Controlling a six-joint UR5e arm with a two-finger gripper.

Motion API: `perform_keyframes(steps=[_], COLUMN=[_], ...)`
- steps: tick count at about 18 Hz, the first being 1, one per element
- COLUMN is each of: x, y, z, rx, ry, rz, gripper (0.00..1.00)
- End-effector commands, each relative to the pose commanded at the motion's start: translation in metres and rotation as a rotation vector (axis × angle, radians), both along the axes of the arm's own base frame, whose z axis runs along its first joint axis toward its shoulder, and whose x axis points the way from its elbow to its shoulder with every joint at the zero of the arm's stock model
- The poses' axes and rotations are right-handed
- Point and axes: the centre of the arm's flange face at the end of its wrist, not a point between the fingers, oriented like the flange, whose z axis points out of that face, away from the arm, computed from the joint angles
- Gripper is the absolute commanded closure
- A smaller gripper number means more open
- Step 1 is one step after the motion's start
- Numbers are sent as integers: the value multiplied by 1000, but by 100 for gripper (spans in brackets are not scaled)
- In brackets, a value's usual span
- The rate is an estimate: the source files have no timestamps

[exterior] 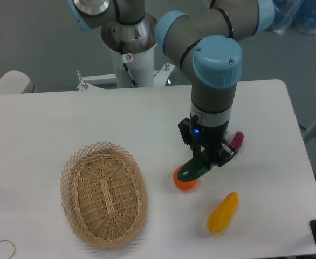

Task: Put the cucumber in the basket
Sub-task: 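Grasp the green cucumber with the gripper and lift it off the table, then carry the held cucumber over to the wicker basket and lower it inside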

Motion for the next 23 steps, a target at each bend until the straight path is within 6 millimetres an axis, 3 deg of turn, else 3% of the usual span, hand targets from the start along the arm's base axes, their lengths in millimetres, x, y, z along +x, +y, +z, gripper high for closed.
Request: perform_keyframes(steps=[6,11,14,16,19,23], x=[3,21,56,68,111,147], y=[-2,-9,10,17,48,73], z=[-1,-11,-18,-25,-38,-65], rx=[-11,-16,-21,-22,-22,0], ry=[-4,-40,-59,-78,-103,-111], rz=[6,111,179,268,364,439], gripper=[79,79,79,79,79,79])
